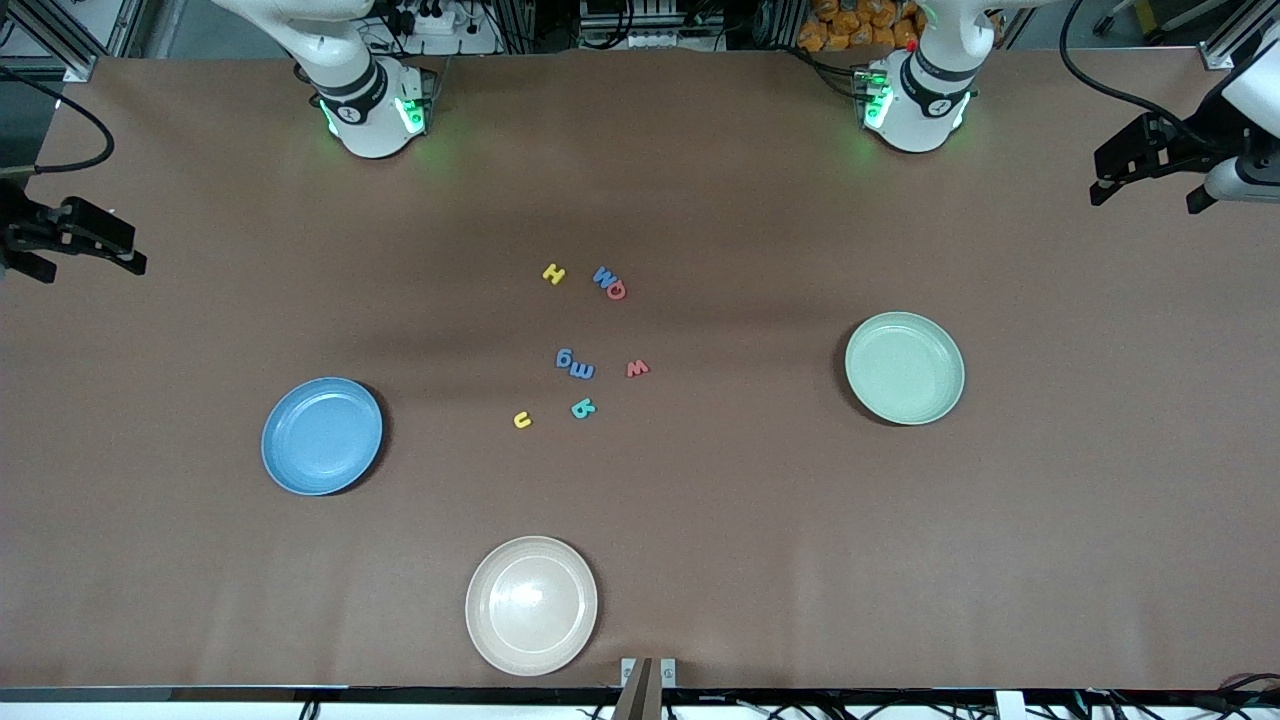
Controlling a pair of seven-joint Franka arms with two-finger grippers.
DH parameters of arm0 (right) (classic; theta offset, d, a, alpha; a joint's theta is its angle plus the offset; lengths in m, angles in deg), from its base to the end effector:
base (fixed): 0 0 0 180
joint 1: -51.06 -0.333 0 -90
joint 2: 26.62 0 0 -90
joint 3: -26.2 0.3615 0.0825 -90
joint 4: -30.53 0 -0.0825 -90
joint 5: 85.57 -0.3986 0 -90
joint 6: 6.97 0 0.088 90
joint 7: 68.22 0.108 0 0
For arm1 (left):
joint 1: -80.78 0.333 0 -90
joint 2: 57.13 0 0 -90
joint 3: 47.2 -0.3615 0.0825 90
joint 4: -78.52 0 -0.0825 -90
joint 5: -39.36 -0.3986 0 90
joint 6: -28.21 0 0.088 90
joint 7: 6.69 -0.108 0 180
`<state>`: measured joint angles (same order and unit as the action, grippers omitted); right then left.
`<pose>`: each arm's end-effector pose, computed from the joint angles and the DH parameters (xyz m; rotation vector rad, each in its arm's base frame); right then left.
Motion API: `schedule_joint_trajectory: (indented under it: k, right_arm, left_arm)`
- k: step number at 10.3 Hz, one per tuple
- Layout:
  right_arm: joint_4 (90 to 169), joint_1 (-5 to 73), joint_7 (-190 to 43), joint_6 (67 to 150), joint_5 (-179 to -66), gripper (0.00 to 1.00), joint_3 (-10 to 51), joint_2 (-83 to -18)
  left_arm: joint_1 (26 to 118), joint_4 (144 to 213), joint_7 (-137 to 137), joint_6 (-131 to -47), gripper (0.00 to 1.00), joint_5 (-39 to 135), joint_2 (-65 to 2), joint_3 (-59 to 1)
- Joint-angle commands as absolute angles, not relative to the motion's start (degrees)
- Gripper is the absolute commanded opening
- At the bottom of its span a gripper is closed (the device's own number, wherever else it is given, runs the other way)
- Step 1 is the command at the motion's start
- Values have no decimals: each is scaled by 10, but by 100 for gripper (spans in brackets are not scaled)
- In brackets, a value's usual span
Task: Sort upper and lower case letters into plates
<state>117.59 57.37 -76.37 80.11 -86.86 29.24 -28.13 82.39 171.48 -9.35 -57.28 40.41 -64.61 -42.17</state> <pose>0.5727 -0.0307 0.6744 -3.1121 -0.1339 0.0365 0.5125 -0.0366 0.7076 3.1303 -0.1673 -0.0006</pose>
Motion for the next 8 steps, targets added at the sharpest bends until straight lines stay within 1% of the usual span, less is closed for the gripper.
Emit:
schedule_joint_trajectory:
  k: [1, 3, 8]
  right_arm:
    - [1180, 580, -777, 787, -870, 100, 299, -275]
    - [1179, 585, -793, 772, -870, 100, 297, -272]
    - [1182, 598, -803, 764, -870, 100, 297, -274]
  left_arm:
    - [826, 1705, -85, -556, 100, 396, -648, -422]
    - [826, 1704, -85, -550, 100, 398, -648, -422]
    - [839, 1700, -93, -549, 100, 399, -646, -422]
